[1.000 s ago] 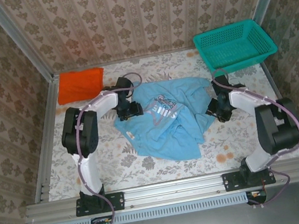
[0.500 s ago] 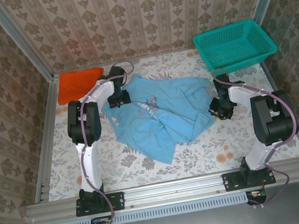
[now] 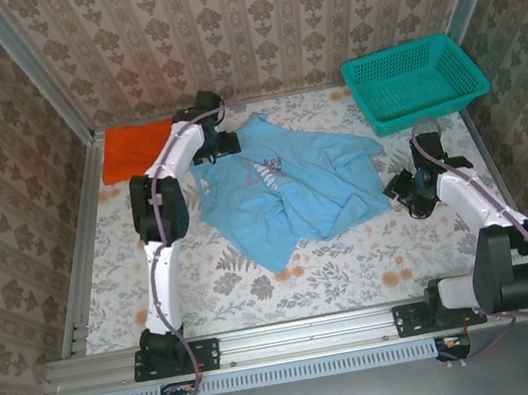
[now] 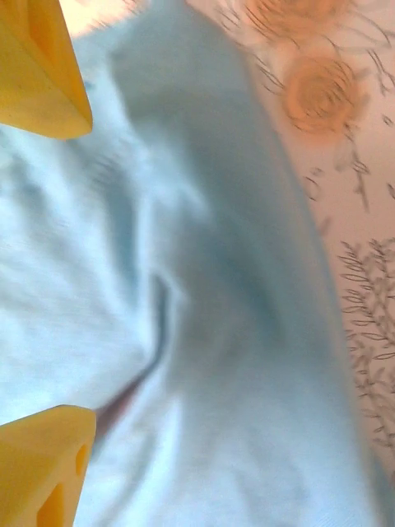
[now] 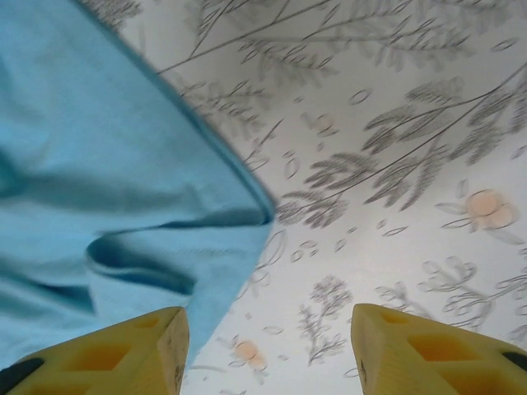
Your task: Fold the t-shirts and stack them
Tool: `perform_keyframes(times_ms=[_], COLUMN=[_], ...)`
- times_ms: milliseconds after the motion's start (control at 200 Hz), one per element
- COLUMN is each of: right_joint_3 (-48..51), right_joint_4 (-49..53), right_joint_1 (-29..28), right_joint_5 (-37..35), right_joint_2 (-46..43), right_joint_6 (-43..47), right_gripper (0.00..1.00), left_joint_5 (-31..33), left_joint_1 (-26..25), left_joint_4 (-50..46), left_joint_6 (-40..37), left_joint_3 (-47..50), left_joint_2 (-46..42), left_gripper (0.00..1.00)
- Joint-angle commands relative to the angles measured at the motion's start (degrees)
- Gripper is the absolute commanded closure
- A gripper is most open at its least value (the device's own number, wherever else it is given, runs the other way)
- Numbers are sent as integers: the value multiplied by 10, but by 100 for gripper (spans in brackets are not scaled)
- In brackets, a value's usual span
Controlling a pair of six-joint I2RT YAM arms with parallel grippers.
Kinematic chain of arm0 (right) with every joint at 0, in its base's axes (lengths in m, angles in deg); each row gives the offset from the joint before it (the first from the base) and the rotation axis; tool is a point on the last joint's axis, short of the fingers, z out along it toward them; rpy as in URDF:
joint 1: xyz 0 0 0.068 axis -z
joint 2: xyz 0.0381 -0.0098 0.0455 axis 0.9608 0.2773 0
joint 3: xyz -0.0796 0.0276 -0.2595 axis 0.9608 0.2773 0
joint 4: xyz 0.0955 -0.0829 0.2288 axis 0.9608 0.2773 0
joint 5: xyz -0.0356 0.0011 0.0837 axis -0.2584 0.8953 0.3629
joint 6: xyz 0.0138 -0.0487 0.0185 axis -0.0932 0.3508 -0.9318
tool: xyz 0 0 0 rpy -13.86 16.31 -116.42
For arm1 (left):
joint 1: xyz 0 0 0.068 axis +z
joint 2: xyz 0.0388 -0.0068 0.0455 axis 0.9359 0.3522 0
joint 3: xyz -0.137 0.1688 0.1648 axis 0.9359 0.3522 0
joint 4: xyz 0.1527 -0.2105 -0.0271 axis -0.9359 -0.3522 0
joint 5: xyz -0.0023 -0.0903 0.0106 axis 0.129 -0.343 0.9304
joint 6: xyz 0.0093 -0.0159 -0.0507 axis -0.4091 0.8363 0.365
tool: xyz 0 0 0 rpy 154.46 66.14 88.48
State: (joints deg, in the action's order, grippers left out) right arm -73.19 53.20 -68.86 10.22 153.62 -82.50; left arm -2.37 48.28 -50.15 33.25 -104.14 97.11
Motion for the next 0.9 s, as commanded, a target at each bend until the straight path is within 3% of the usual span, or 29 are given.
perform_keyframes(times_ms=[0, 180, 395, 590, 750, 895], right_joint_3=[16, -30, -105, -148, -165, -174], right_joint_4=[-31, -25, 13, 39, 52, 58], right_joint_1=[-24, -85, -120, -137, -151, -155], right_joint_5=[65, 51, -4, -2, -13, -19], right_joint_2=[5, 68, 149, 206, 214, 219], right_joint_6=[-14, -16, -27, -18, -11, -4], right_gripper=[44, 44, 44, 45, 45, 46], left_joint_5=[-27, -170, -266, -295, -241, -197], left_joint_1=[1, -26, -117, -196, -279, -313], left_joint_4=[15, 88, 98, 91, 62, 47], left_joint_6=[-2, 27, -7, -39, -94, -100], left_joint_3=[124, 398, 592, 623, 611, 592], left_joint_2=[-154, -324, -410, -407, -387, -357], left_gripper=[15, 33, 38, 38, 37, 38])
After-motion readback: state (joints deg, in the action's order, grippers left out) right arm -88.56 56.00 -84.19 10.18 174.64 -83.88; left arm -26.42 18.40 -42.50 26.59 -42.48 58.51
